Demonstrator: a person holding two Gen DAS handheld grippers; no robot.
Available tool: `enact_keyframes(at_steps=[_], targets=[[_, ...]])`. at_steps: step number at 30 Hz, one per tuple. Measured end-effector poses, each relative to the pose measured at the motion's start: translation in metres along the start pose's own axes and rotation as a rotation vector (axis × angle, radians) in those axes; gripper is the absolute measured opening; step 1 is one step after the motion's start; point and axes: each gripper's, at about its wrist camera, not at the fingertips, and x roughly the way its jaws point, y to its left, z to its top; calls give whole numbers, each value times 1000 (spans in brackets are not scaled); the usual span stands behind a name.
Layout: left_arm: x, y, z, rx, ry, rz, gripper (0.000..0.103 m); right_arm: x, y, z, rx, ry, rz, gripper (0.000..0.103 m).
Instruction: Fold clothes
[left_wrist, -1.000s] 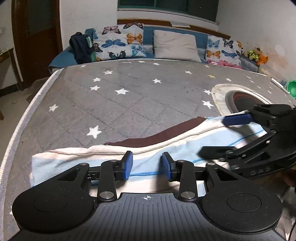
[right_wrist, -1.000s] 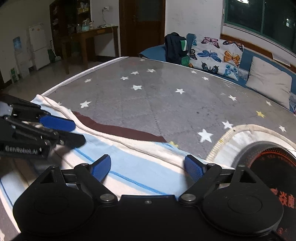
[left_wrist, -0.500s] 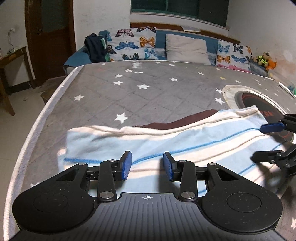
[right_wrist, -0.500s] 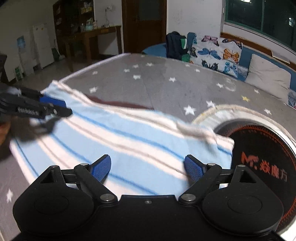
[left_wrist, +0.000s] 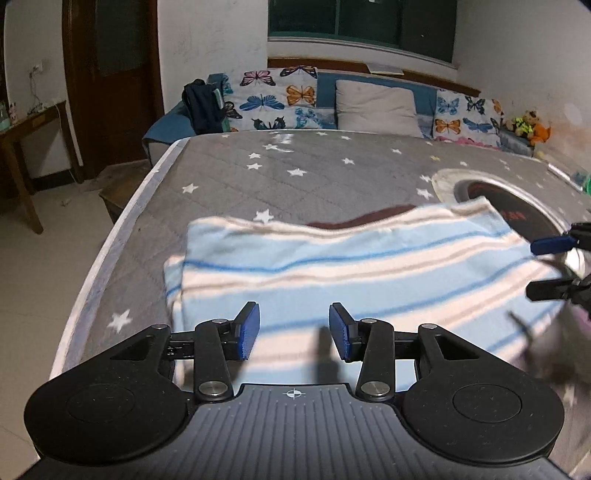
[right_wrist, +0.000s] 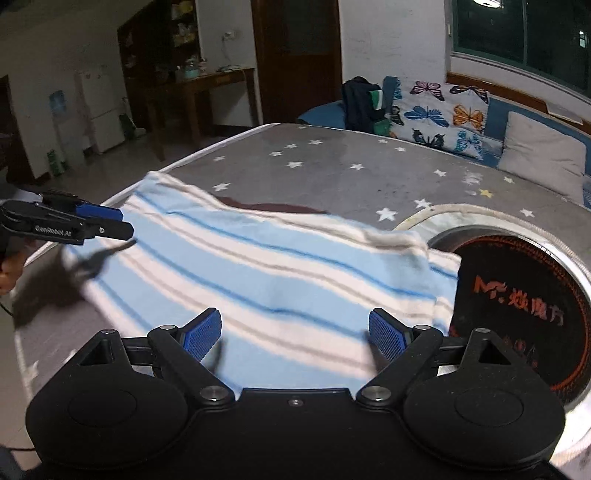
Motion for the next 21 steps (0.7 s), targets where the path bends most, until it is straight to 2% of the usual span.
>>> enact_keyframes(at_steps=[3, 11, 14, 21], targets=[[4, 3, -9, -6, 31, 9, 44, -3, -2, -8, 23, 13, -5, 89], [0, 6, -12, -8, 25, 9, 46, -11, -9, -19, 38, 48, -57, 89], [-3, 7, -14, -7, 22, 9, 48, -16, -7, -20, 57, 20, -42, 89], [-3, 9, -16, -4, 26, 9, 48, -11, -8, -27, 44, 49, -38, 89]])
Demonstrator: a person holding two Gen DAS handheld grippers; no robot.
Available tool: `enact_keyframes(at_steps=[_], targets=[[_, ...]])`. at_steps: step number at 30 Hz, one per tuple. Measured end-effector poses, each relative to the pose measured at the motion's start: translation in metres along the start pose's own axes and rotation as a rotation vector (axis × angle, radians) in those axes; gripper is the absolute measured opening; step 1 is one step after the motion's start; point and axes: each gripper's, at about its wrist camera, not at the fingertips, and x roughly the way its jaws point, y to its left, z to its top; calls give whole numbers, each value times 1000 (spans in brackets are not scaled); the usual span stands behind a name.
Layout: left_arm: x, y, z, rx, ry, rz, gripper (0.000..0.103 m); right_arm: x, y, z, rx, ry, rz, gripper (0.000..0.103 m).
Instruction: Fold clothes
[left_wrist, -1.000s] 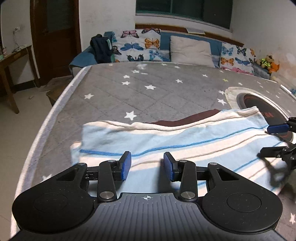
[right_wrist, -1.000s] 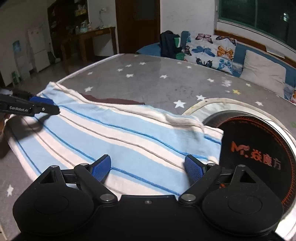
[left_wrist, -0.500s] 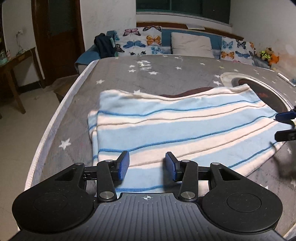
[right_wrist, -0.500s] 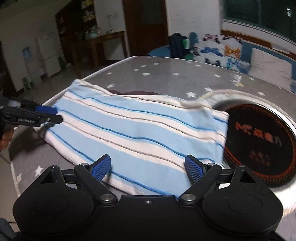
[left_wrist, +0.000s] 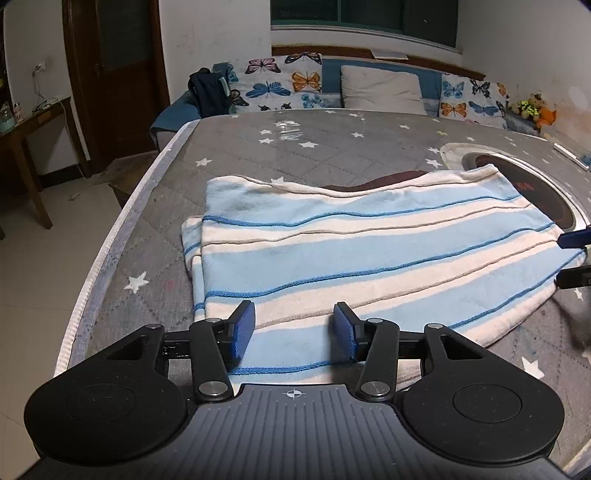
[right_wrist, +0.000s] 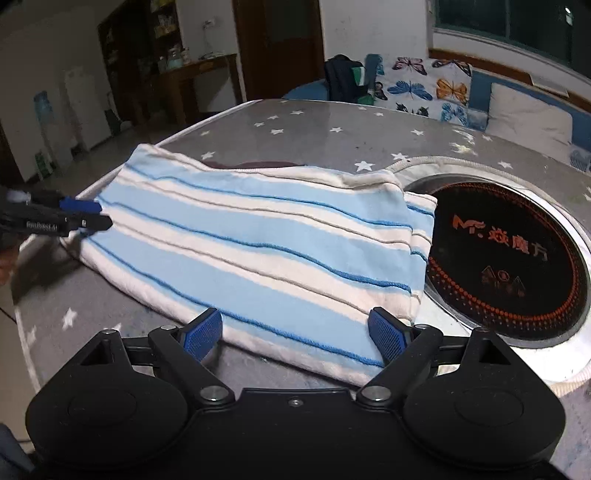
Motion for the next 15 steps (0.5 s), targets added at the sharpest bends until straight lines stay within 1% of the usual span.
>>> enact_keyframes(at_steps=[3, 6, 11, 12, 14, 15], targets=[[-4, 5, 3, -21, -7, -8, 48, -8, -6, 10, 36, -33, 8, 89], [-7, 14, 7, -62, -17, -5, 49, -7, -15, 19, 48, -52, -31, 89], [-6, 30, 13, -117, -28, 42, 49, 10, -38, 28, 110, -39, -75, 89], [-5, 33, 14, -125, -27, 47, 49, 14, -42, 30, 117, -35, -82, 88], [-3, 39, 16, -144, -24, 55, 49, 22, -49, 31, 130, -23, -85, 83], [-1, 43, 16, -156, -19, 53, 49, 26, -51, 31, 137, -18, -87, 83]])
